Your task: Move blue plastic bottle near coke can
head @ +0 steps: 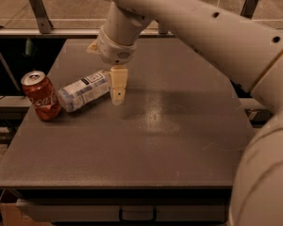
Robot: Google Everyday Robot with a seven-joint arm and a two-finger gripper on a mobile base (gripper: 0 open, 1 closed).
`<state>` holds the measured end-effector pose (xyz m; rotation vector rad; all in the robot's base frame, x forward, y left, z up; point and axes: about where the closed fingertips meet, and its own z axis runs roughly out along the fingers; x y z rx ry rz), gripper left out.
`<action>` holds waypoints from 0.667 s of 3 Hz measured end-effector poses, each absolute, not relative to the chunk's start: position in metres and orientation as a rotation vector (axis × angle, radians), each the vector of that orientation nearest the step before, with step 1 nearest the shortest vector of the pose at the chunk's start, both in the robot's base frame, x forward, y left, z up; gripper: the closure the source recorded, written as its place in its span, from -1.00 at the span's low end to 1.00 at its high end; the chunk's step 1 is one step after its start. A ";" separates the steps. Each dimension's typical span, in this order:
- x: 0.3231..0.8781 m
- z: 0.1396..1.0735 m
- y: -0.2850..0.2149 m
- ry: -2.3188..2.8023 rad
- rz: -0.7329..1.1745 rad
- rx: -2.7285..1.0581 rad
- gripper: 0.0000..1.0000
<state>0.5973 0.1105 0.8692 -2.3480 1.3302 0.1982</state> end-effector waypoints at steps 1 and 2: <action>0.597 0.911 0.068 1.288 0.191 -2.178 -1.00; 0.589 0.966 0.017 1.174 0.145 -1.987 -1.00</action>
Offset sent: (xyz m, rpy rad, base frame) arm -0.0242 -0.3720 0.1911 0.6418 -0.3927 -0.4111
